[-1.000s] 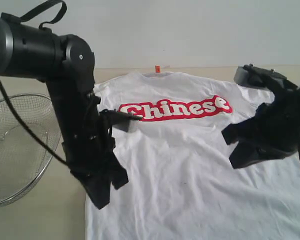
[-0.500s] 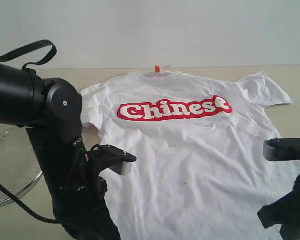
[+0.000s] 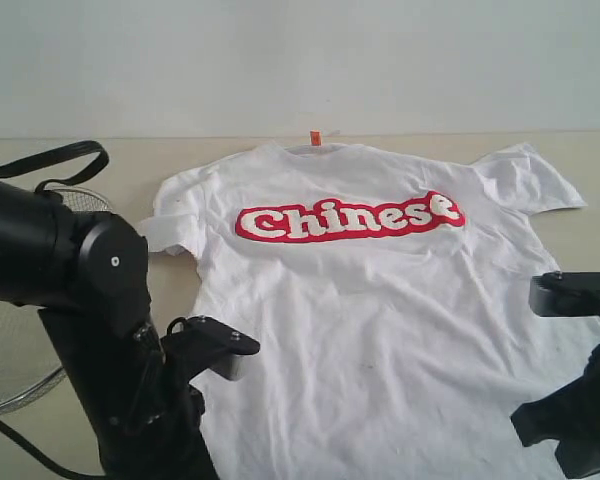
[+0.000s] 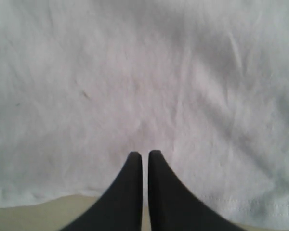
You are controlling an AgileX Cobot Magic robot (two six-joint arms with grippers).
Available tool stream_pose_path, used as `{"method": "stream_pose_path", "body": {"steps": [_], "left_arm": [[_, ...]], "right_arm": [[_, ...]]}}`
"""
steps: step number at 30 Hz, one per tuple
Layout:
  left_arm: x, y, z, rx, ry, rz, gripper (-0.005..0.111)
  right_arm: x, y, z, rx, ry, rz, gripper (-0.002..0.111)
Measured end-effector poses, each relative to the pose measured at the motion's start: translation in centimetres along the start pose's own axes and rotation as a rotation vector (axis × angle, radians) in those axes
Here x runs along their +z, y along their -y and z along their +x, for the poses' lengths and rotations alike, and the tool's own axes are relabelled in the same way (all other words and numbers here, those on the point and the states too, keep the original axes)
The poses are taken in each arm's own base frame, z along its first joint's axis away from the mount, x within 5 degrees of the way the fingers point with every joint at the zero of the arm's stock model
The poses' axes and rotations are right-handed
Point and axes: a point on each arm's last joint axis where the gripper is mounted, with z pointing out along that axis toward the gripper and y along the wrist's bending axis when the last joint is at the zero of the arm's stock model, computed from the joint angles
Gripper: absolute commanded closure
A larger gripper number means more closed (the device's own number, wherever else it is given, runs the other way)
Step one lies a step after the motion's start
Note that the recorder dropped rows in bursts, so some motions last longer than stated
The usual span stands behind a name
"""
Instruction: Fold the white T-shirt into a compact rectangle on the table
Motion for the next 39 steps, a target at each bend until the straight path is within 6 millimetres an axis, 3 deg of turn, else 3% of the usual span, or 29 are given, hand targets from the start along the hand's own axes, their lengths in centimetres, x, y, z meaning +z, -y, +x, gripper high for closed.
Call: {"method": "stream_pose_path", "body": {"steps": [7, 14, 23, 31, 39], "left_arm": [[0.4, 0.0, -0.1, -0.022, 0.025, 0.008, 0.102], [2.1, 0.0, -0.5, -0.040, -0.004, 0.056, 0.102], [2.3, 0.1, -0.4, -0.041, -0.036, 0.076, 0.102], [3.1, 0.0, 1.2, -0.092, -0.058, 0.080, 0.102], [3.1, 0.0, 1.5, -0.107, -0.051, 0.081, 0.102]], "right_arm": [[0.0, 0.0, -0.1, 0.007, 0.012, -0.005, 0.109], [0.0, -0.1, -0.2, 0.005, 0.025, -0.008, 0.109], [0.0, -0.1, -0.3, 0.003, 0.028, -0.007, 0.109], [0.0, 0.1, 0.0, -0.010, -0.001, 0.006, 0.109], [0.0, 0.5, 0.5, -0.022, -0.057, 0.055, 0.109]]}}
